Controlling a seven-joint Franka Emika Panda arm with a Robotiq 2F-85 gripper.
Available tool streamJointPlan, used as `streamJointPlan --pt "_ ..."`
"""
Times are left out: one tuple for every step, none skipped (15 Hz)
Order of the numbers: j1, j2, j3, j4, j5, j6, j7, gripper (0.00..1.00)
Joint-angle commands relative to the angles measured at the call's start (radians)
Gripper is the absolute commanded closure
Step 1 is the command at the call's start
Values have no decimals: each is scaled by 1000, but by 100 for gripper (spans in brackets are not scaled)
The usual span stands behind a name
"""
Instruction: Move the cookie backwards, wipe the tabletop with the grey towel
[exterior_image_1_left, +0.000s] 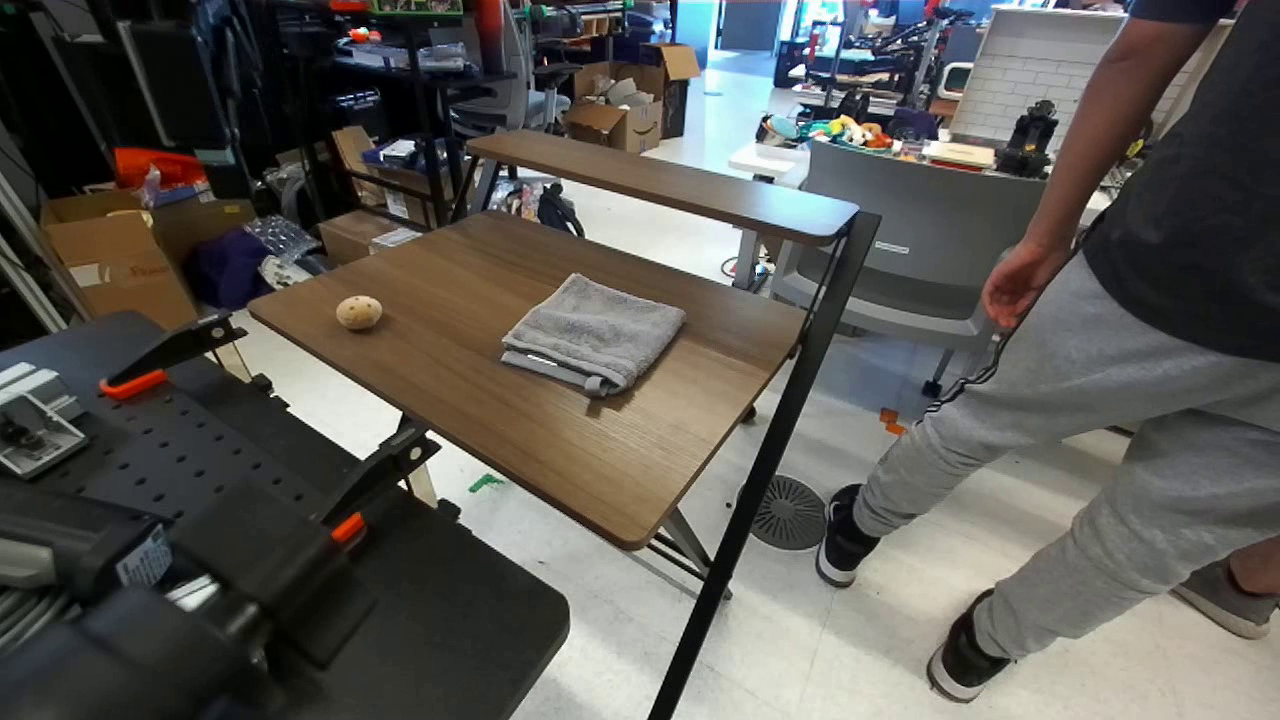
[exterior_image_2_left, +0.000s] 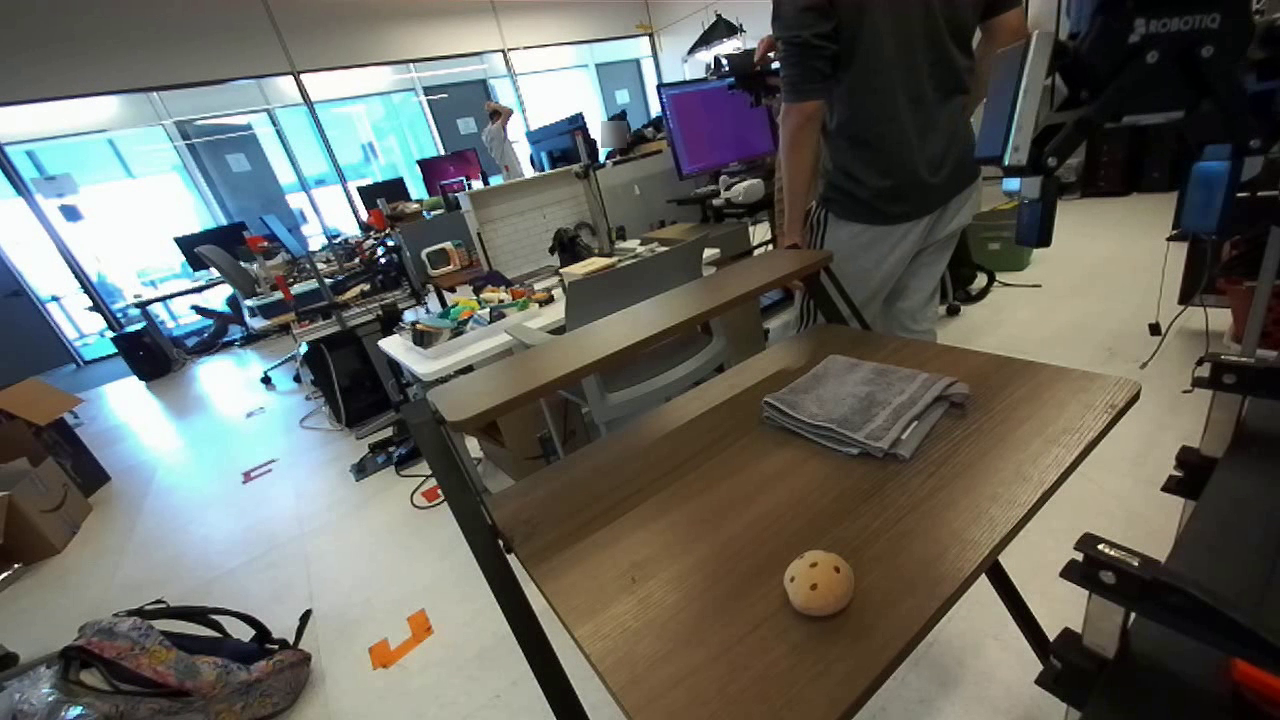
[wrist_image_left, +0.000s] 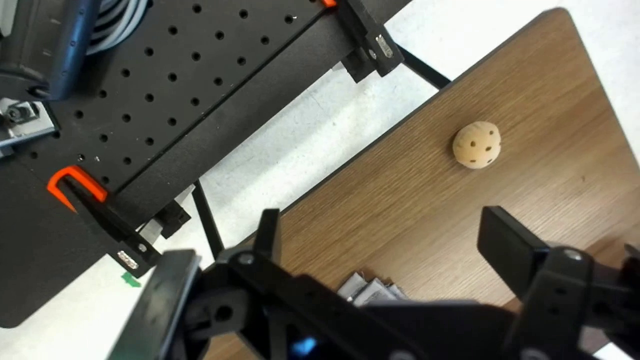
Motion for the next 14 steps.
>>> streamJointPlan --pt "54 23 -78 28 76 -31 -271 0" --pt "57 28 -87 37 89 -47 -342 0" --pt "14 36 -43 45 109 -64 -413 0" --pt "11 48 -40 54 102 -76 -464 0" --pt "4 58 -32 63 86 -86 -505 0" --pt "3 69 -26 71 106 -83 -512 0" --pt "12 64 -20 59 204 -24 -457 0" --pt "-15 43 -6 39 122 -50 -456 0" --pt "-14 50 -1 45 158 -46 -455 0" --pt "-13 55 1 50 175 -43 -455 0" --pt "-13 57 2 52 180 -43 -455 0" --pt "-13 57 2 52 183 -43 -455 0" --pt "-13 57 2 52 184 -42 -455 0" --pt "-13 57 2 52 184 -42 -455 0"
